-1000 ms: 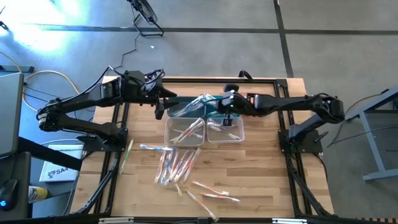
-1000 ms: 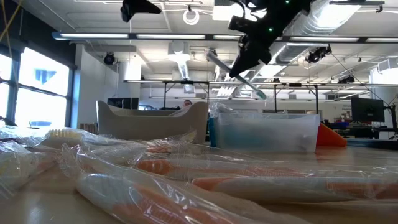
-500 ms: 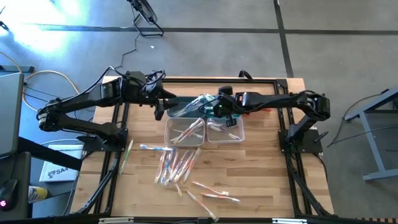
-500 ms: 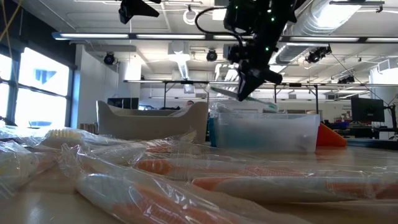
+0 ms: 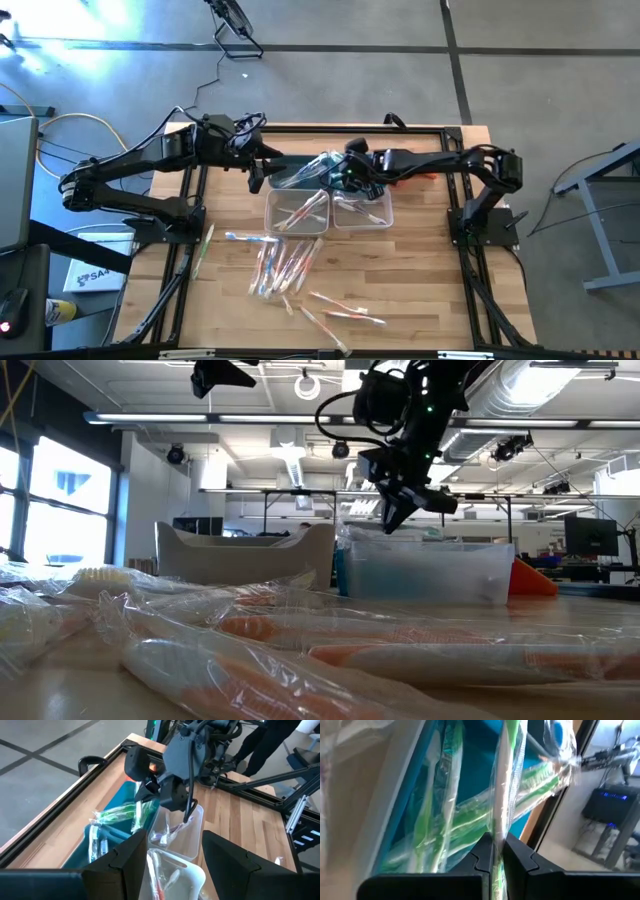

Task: Pick & Place Toothbrushes
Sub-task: Put the green toothbrush into the blue bin

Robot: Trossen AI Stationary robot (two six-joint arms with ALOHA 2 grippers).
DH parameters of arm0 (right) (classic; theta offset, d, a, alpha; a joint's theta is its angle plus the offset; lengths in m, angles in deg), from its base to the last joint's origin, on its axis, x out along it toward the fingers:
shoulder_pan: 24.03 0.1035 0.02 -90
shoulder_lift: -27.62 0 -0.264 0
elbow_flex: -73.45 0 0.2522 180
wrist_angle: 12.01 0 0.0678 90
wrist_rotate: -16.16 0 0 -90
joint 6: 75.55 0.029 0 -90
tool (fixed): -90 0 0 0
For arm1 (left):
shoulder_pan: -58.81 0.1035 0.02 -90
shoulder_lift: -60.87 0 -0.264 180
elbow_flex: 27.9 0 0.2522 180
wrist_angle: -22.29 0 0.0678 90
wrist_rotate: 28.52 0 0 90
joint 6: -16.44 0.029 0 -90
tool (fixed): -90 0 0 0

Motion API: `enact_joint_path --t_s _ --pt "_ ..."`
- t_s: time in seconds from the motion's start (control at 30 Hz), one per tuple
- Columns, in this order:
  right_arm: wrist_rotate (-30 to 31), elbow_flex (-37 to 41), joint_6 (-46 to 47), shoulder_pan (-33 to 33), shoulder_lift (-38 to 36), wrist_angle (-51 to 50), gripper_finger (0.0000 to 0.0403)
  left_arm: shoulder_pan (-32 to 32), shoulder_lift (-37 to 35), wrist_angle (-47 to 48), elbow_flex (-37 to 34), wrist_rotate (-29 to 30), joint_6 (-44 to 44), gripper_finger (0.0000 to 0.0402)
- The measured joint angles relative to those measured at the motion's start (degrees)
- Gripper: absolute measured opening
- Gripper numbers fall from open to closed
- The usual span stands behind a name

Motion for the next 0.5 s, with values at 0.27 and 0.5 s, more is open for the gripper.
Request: enact_joint_path --t_s 0.27,0.5 --pt "-0.25 0.04 -4.66 -1.12 1.41 -0.06 0.0015 0.0 0.0 0.55 0.0 0.0 -0.02 0.0186" --pt "-0.91 0.0 -6.26 -1.73 2.78 0.39 0.0015 0.0 0.0 1.07 0.0 0.0 -0.27 0.0186"
